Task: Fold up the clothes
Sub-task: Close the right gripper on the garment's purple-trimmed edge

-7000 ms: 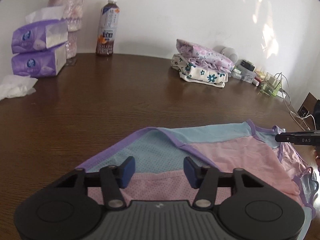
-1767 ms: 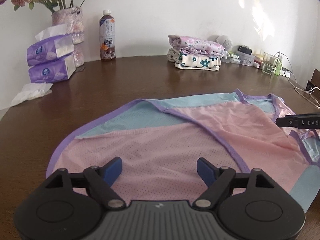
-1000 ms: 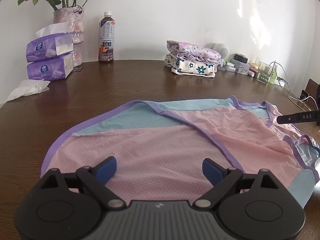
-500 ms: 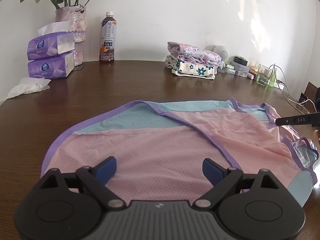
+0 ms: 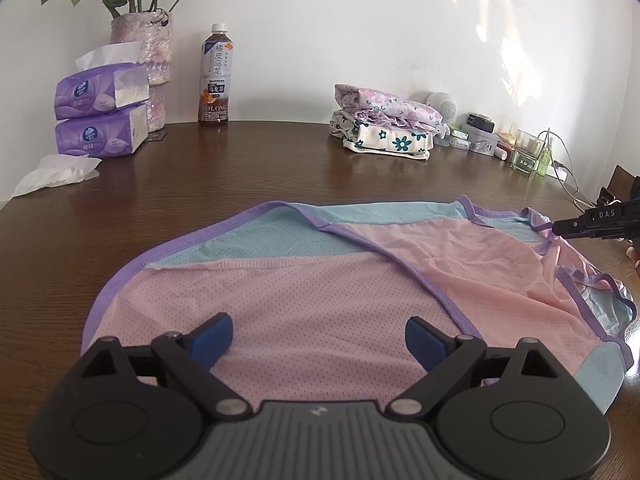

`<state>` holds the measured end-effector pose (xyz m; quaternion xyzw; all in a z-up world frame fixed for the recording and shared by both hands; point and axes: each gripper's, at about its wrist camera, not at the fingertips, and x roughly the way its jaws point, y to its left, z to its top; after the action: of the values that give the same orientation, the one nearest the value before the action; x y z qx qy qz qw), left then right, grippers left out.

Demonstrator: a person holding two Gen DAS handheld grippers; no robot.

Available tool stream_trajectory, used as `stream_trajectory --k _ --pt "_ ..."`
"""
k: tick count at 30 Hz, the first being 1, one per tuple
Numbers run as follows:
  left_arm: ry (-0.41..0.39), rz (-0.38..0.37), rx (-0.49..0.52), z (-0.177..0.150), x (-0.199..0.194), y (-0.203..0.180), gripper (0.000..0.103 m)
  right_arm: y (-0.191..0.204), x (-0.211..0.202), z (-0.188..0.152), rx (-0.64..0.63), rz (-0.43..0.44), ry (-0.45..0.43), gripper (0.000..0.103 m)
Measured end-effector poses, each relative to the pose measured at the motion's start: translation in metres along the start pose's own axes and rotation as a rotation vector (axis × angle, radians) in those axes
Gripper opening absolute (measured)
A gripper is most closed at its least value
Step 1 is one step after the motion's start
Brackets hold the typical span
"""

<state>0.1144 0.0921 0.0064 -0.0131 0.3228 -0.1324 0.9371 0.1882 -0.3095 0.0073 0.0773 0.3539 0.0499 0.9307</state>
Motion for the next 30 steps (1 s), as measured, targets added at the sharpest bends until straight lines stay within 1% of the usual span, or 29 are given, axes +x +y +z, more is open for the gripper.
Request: stream_trajectory --k 2,3,4,7,9,10,12,13,14,16,19,23,24,25,26,27,28,30 --pt "0.0 0.0 0.001 0.0 0.0 0.0 0.093 0.004 0.005 0.0 -0.033 -0.02 0.01 0.031" --pt "0.0 -0.001 0.0 0.0 0.0 0.0 0.093 0.005 0.007 0.001 -0.044 -0.026 0.016 0.026" --pt "-0.001 -0.003 -0.001 0.0 0.0 0.001 0.093 0.005 0.01 0.001 -0.055 -0.032 0.021 0.004" --pt "-0.002 -0.006 -0.004 0.0 -0.001 0.002 0.093 0.005 0.015 0.003 -0.079 -0.052 0.03 0.003" --pt "-0.002 -0.007 -0.004 0.0 -0.001 0.002 0.093 -0.002 0.015 0.007 -0.061 -0.076 0.019 0.003" --pt "-0.002 -0.007 -0.004 0.0 -0.001 0.001 0.094 -0.005 0.016 0.008 -0.049 -0.075 0.023 0.004" --pt "-0.002 -0.008 -0.003 0.0 -0.001 0.001 0.094 -0.013 0.015 0.01 -0.019 -0.058 0.04 0.011" --pt "-0.002 -0.009 -0.004 0.0 -0.001 0.001 0.094 -0.016 0.011 0.01 0.01 -0.046 0.044 0.022" --pt "-0.003 -0.01 -0.007 0.0 -0.001 0.001 0.094 -0.017 0.006 0.009 0.037 -0.035 0.042 0.034" --pt "-0.004 -0.011 -0.009 0.0 -0.002 0.002 0.094 -0.017 -0.009 0.002 0.069 -0.023 0.027 0.037" --pt "-0.003 -0.009 -0.006 0.0 -0.002 0.001 0.094 -0.012 -0.023 -0.013 0.079 -0.034 0.045 0.037" --pt "-0.002 -0.008 -0.005 0.0 -0.001 0.001 0.094 0.0 -0.029 -0.03 0.024 -0.078 0.077 0.035" --pt "-0.003 -0.008 -0.006 0.0 -0.002 0.002 0.094 0.002 -0.031 -0.034 0.005 -0.089 0.081 0.03" --pt "-0.002 -0.008 -0.006 0.0 -0.002 0.002 0.094 0.005 -0.033 -0.037 -0.014 -0.1 0.085 0.015" --pt "-0.002 -0.008 -0.006 0.0 -0.002 0.002 0.094 0.007 -0.035 -0.039 -0.034 -0.111 0.089 0.004" --pt "-0.002 -0.008 -0.007 0.0 -0.002 0.003 0.094 0.007 -0.037 -0.039 -0.052 -0.122 0.092 0.004" --pt "-0.003 -0.008 -0.007 0.0 -0.002 0.003 0.094 0.007 -0.039 -0.038 -0.068 -0.124 0.097 0.001" --pt "-0.003 -0.008 -0.007 0.0 -0.002 0.003 0.094 0.003 -0.041 -0.036 -0.093 -0.143 0.103 0.0"
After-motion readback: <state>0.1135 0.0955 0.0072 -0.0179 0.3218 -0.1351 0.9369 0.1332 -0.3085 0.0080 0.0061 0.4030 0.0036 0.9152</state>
